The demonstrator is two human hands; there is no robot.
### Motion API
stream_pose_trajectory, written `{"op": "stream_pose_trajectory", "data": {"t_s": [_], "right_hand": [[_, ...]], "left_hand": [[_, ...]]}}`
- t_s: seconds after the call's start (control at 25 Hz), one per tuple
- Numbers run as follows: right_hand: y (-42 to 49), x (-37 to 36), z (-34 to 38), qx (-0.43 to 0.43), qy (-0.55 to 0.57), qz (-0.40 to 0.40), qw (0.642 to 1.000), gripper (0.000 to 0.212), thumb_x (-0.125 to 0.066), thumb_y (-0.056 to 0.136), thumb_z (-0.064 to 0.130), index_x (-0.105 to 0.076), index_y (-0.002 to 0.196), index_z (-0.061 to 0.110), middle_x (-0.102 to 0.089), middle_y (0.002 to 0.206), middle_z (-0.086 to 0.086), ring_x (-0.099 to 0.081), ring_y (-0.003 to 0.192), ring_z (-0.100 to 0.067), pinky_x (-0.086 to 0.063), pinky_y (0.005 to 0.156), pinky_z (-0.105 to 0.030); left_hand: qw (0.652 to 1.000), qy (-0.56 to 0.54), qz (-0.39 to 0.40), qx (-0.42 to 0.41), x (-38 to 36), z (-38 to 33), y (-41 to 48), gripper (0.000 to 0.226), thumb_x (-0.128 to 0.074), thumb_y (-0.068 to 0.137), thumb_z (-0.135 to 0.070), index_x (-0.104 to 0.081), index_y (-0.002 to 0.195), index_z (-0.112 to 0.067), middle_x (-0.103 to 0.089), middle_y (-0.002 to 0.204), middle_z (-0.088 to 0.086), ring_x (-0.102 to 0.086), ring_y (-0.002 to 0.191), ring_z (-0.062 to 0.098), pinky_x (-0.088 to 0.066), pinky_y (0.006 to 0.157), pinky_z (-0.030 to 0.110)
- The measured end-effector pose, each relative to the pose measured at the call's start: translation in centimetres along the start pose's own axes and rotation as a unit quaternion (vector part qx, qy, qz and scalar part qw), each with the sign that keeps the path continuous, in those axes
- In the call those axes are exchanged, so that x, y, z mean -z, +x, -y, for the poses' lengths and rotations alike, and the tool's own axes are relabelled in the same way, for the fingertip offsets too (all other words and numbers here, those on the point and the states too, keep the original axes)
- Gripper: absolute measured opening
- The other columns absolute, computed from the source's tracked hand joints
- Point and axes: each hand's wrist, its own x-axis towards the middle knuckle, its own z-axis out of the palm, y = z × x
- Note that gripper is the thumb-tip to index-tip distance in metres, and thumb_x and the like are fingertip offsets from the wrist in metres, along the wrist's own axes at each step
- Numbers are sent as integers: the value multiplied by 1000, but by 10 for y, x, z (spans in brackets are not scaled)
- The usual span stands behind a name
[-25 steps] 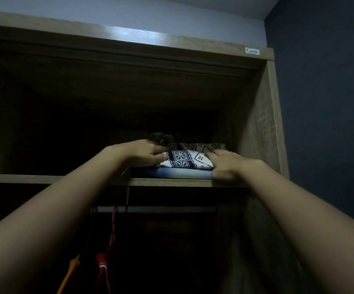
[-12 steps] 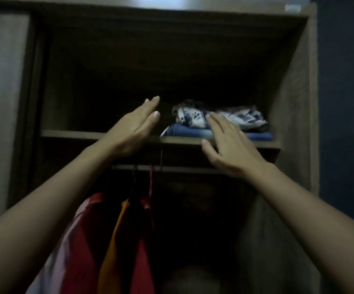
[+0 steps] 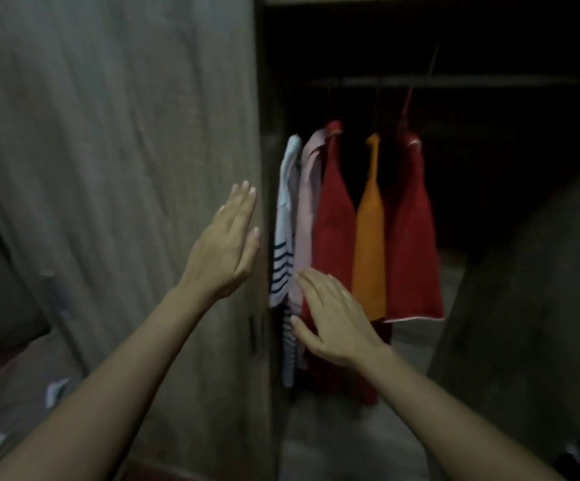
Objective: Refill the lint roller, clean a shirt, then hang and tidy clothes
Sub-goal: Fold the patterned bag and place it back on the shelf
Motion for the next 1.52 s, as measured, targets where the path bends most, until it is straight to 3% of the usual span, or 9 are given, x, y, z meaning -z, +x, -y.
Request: {"op": "stream_pose_trajectory", "data": {"t_s": [0.2, 0.4, 0.52, 0.6, 0.68, 0.88, 1.12, 1.32, 1.52], "right_hand": [[-9, -109, 76, 46, 0, 110, 993, 61, -41, 81, 48, -62, 120, 7, -65, 120, -8, -61, 113, -21, -43, 102, -33], [26, -174, 86, 82, -118, 267, 953, 55, -47, 78, 52, -68, 101, 8, -66, 98, -7, -64, 95, -23, -47, 96, -31], [40, -199, 70, 147, -232, 267, 924, 56, -39, 93, 43, -48, 129, 1, -50, 127, -15, -45, 122, -30, -23, 114, -38], [43, -207, 65, 182, -300, 266, 898, 53, -33, 98, 36, -37, 138, 2, -43, 136, -13, -37, 128, -29, -14, 117, -39], [42, -215, 59, 213, -353, 273, 869, 47, -34, 98, 30, -39, 139, 8, -44, 135, -8, -40, 126, -25, -16, 117, -38], [36, -218, 46, 267, -384, 273, 841, 45, -38, 95, 23, -42, 138, 13, -48, 132, 2, -48, 119, -16, -30, 112, -33], [21, -199, 28, 279, -360, 251, 854, 46, -30, 97, 15, -32, 140, 1, -40, 134, -8, -42, 121, -24, -30, 110, -35], [-22, -173, -7, 238, -388, 285, 843, 53, -44, 95, 22, -31, 142, 4, -37, 138, -10, -39, 125, -25, -29, 113, -38], [-76, -139, -58, 201, -390, 297, 848, 50, -37, 97, 20, -28, 144, 4, -33, 142, -9, -34, 131, -26, -20, 117, -38]], "left_hand": [[997, 23, 75, 28, -7, 71, -71, 59, -30, 96, -28, -19, 145, 2, -16, 154, 14, -15, 143, 26, -21, 115, 41], [990, 85, 113, -9, -46, 107, -87, 59, -27, 97, -31, -7, 147, -7, -5, 154, 6, -5, 144, 19, -11, 115, 37], [981, 155, 69, -93, -76, 127, -89, 59, -30, 96, -30, -8, 148, -12, -15, 157, 8, -3, 145, 18, -7, 117, 37], [972, 180, 42, -145, -89, 137, -87, 60, -27, 98, -31, -2, 150, -16, 6, 159, 4, 8, 146, 15, -4, 115, 37], [968, 180, 23, -171, -97, 143, -82, 60, -27, 99, -32, 1, 149, -15, 19, 157, 0, 11, 145, 15, -2, 115, 38], [966, 185, -8, -182, -114, 141, -81, 61, -31, 98, -30, -3, 149, -12, 18, 157, 2, 11, 145, 19, 1, 117, 36], [954, 211, -25, -210, -124, 115, -74, 59, -27, 97, -26, -3, 150, -12, 17, 158, 4, 12, 145, 20, 6, 116, 36], [948, 195, -24, -252, -145, 70, -60, 57, -26, 99, -26, -4, 150, -12, 14, 158, 4, 9, 146, 19, 4, 117, 37], [946, 177, -18, -271, -180, -4, -47, 62, -33, 96, -27, -6, 150, -12, 14, 158, 4, 8, 146, 19, 5, 116, 37]]}}
